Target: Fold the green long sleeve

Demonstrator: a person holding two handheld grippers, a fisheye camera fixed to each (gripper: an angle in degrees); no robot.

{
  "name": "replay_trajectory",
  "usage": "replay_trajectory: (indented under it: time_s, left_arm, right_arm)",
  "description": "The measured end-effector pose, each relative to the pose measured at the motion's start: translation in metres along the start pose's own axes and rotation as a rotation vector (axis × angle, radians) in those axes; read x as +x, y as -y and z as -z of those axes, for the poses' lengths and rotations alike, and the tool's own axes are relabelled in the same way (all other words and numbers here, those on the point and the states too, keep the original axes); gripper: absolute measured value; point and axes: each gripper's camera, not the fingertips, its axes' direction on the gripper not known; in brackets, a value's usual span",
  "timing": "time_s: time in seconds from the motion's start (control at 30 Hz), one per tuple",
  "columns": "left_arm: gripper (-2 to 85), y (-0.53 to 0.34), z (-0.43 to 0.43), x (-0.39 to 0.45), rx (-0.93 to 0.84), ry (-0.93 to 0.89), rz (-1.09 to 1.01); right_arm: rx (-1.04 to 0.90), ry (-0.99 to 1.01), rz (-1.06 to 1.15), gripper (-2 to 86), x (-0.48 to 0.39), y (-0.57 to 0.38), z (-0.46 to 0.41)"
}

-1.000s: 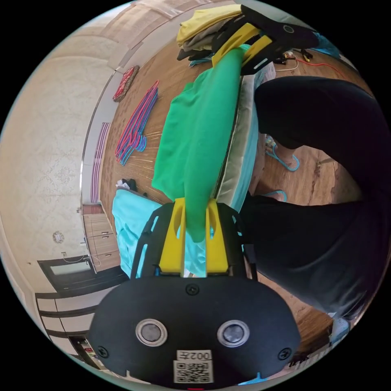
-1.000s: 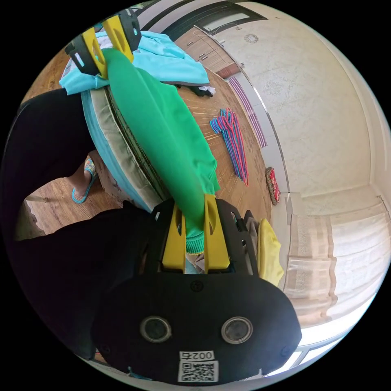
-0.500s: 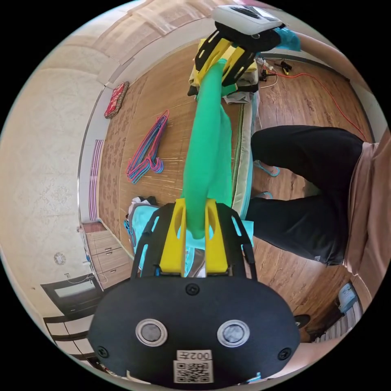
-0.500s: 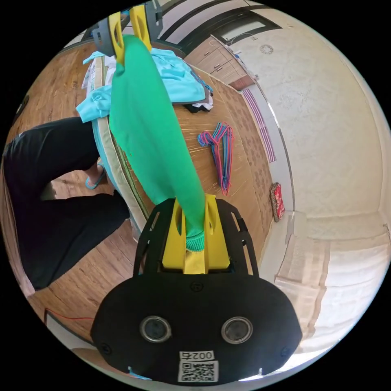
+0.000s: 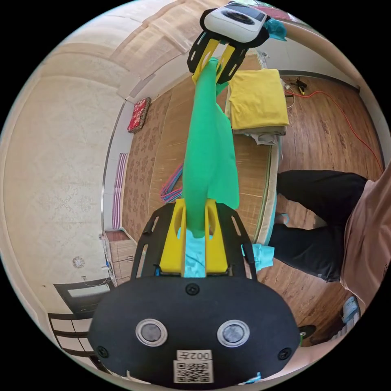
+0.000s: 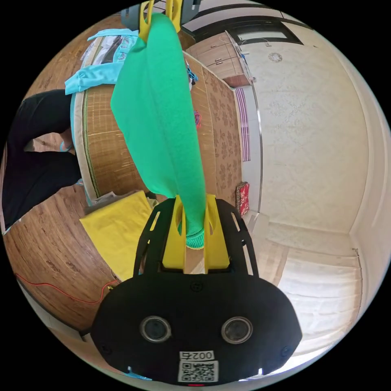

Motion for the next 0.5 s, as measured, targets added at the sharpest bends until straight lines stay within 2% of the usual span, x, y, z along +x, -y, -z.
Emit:
replay_trajectory:
  time_s: [0.17, 0.5]
  left_arm:
    - [6.4, 0.068, 0.007, -0.011, 0.053, 0.081, -0.021]
    - [6.4, 0.178, -0.014, -0.009, 0.121, 0.085, -0.073]
  right_arm:
    - [-0.135, -0.078, -0.062, 6.3, 0.027, -0.059, -0.034]
    - [-0.33, -0.167, -0.168, 5.5, 0.025, -0.161, -0.104]
